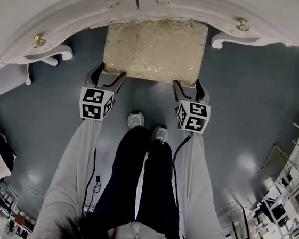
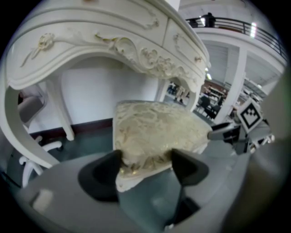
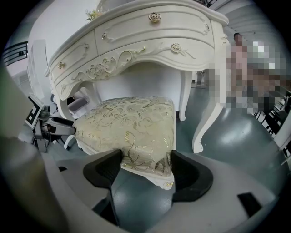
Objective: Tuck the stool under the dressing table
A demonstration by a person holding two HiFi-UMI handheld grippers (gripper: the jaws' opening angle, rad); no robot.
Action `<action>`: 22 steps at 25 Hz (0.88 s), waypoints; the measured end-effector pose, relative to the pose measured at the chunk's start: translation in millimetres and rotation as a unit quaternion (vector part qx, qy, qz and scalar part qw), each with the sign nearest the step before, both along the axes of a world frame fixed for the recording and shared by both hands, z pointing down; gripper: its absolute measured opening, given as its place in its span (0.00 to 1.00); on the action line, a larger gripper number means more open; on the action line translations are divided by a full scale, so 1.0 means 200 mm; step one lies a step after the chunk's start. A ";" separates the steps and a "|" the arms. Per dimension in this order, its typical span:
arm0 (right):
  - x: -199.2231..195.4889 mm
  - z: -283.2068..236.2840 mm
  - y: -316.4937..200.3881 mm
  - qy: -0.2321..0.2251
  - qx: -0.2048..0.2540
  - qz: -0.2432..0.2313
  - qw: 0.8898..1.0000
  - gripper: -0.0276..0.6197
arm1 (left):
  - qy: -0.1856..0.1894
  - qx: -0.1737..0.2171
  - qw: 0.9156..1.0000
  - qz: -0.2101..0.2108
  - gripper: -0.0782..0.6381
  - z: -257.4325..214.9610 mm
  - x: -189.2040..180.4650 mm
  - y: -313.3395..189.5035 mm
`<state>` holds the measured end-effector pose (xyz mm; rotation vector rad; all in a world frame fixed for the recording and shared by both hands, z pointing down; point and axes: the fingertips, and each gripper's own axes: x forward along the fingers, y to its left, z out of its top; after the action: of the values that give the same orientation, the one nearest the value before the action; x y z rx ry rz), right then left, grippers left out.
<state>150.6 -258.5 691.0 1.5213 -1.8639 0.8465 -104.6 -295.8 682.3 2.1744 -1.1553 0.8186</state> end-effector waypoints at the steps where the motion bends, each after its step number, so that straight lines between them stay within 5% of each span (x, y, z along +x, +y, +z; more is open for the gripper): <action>1: 0.00 0.00 0.00 0.001 0.000 0.001 1.000 0.58 | 0.000 0.000 1.000 0.001 0.60 0.00 0.00 0.00; 22: 0.09 0.01 -0.26 0.004 -0.007 -0.049 0.999 0.58 | -0.010 -0.017 0.999 -0.038 0.60 0.02 0.08 -0.16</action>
<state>167.8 -310.7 693.2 1.4096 -1.9063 0.8052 -88.1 -327.4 685.7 2.0855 -1.2179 0.8225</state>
